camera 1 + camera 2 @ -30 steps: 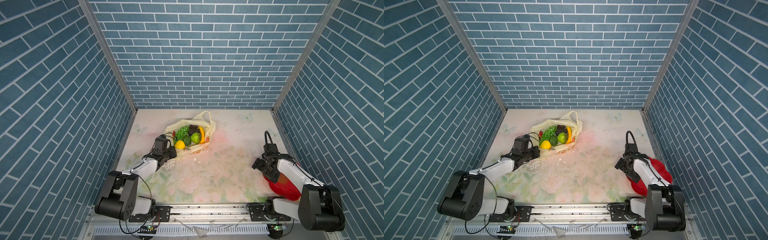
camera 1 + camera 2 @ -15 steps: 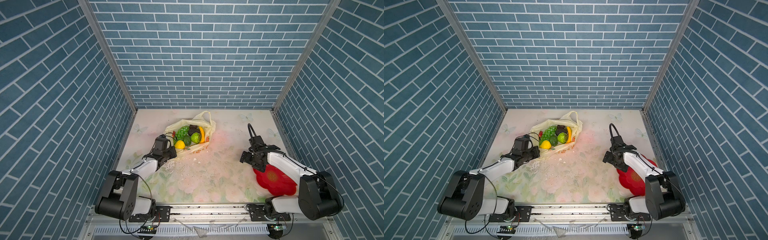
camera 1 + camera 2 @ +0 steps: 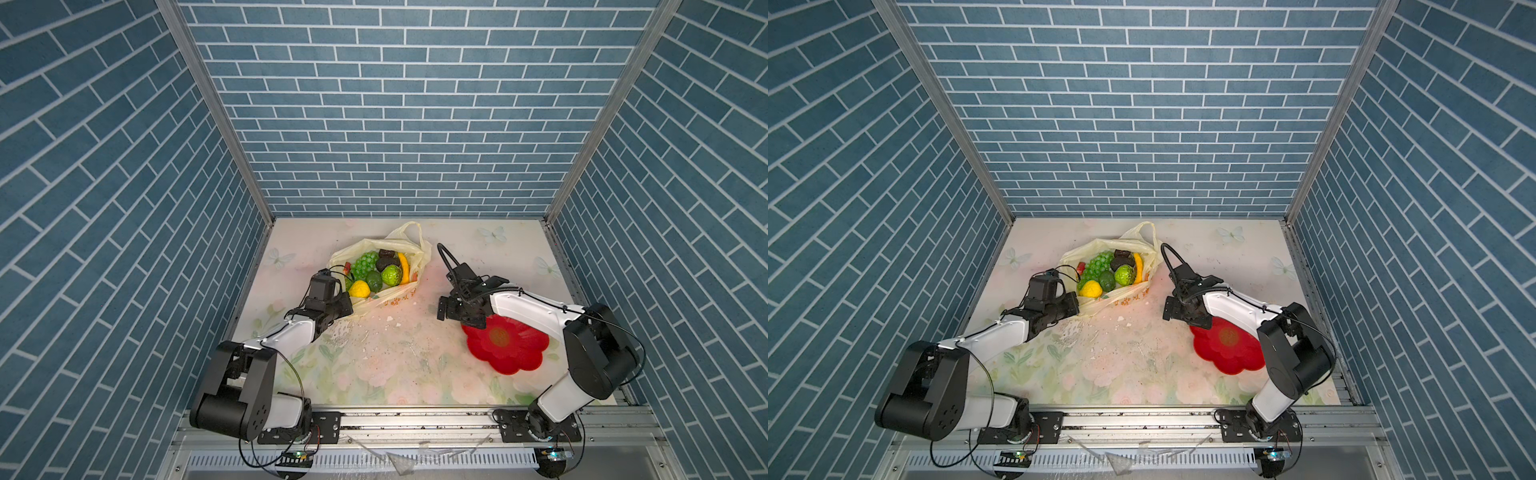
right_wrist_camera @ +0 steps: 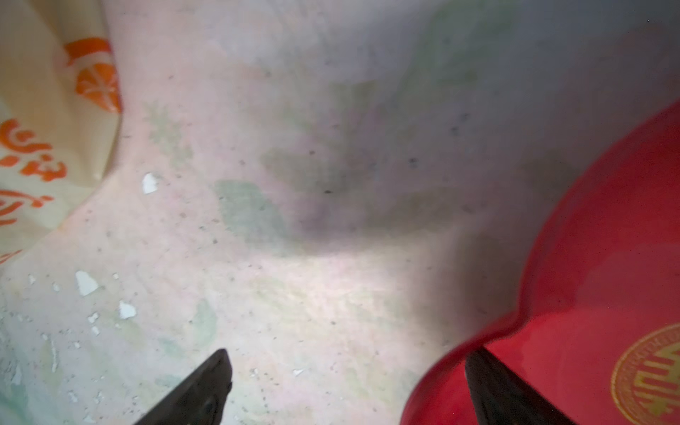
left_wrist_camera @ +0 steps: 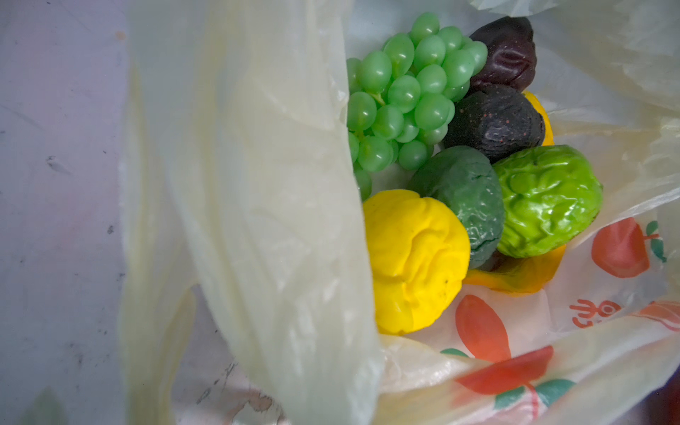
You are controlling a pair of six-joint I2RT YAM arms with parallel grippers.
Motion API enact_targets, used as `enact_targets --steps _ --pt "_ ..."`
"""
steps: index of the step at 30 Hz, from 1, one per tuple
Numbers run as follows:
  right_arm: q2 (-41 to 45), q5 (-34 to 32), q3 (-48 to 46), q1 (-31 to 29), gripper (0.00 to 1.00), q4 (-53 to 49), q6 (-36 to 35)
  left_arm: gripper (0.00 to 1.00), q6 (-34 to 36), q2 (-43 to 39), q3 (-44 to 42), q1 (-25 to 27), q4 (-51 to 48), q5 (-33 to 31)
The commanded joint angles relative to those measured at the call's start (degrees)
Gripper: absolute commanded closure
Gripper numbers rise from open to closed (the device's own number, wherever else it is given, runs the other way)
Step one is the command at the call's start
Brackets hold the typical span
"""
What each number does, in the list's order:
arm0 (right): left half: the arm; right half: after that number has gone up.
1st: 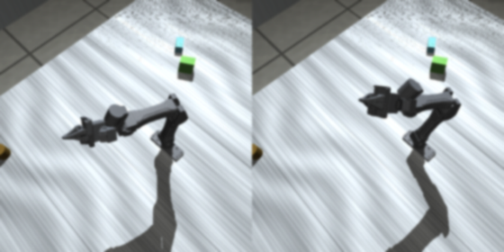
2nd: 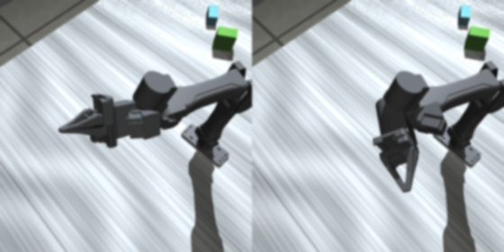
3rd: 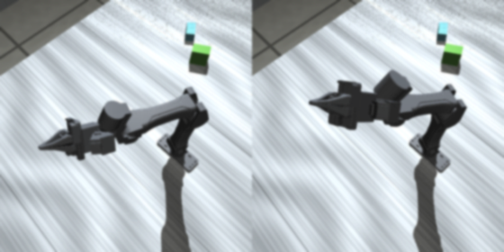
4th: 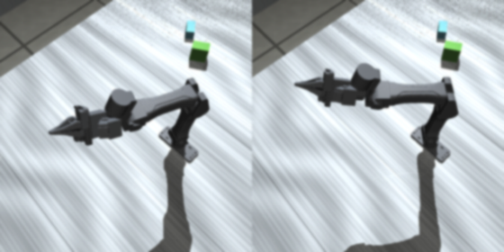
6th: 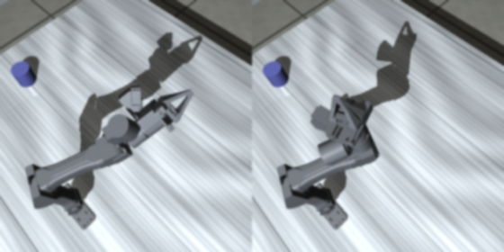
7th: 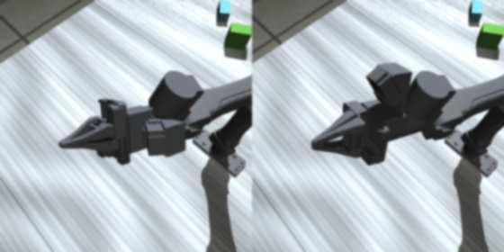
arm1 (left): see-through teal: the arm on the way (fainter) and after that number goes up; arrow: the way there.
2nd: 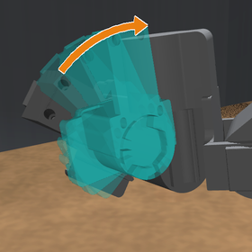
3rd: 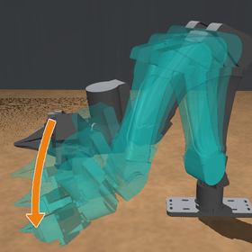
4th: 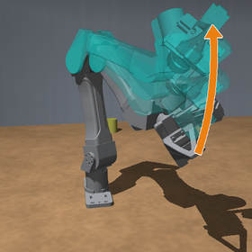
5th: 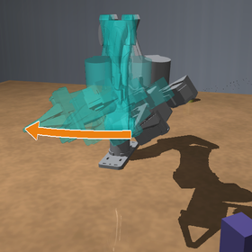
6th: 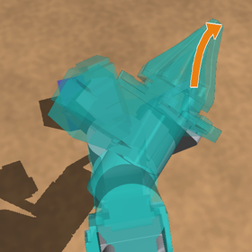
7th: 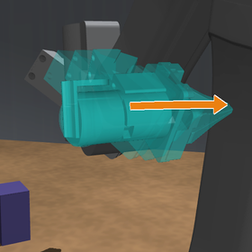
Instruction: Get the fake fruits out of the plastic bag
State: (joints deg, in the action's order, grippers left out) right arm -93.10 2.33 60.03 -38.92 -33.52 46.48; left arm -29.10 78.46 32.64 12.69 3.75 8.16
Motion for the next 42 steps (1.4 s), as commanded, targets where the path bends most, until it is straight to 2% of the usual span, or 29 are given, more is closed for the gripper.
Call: enact_targets --steps 1,5,7,14,20,24,31,35,42 --pt "0.6 -1.7 4.5 -0.7 0.01 -3.5 0.6 0.98 0.8 -0.9 0.2 0.2 -0.3 -1.3" --pt "3.2 -10.2 7.7 1.0 0.01 -10.9 -4.2 0.98 0.9 -1.0 0.2 0.2 -0.3 -1.3" --pt "4.4 -12.2 8.6 3.2 0.01 -13.1 -6.3 0.98 0.9 -1.2 0.2 0.2 -0.4 -1.3" --pt "8.6 -16.9 9.0 19.1 0.01 -13.7 -14.9 0.98 1.1 -1.8 0.0 0.2 -0.4 -1.6" --pt "1.9 -14.9 10.4 31.9 0.01 -9.4 -18.5 0.98 1.2 -1.8 0.0 0.2 -0.4 -1.6" --pt "-4.1 -9.8 11.2 38.0 0.01 -6.2 -18.7 0.98 1.3 -1.8 0.1 0.2 -0.5 -1.9" --pt "-9.8 -5.3 10.9 38.9 0.01 -4.4 -18.9 0.98 1.3 -1.3 0.0 0.2 -0.1 -1.7" --pt "-8.1 -2.4 6.8 37.8 0.01 -2.5 -17.9 0.98 1.1 -1.0 0.0 0.2 0.1 -1.7" --pt "-4.4 -2.4 2.4 33.9 0.01 -3.5 -16.5 0.98 1.0 -0.8 0.0 0.2 0.2 -1.6"
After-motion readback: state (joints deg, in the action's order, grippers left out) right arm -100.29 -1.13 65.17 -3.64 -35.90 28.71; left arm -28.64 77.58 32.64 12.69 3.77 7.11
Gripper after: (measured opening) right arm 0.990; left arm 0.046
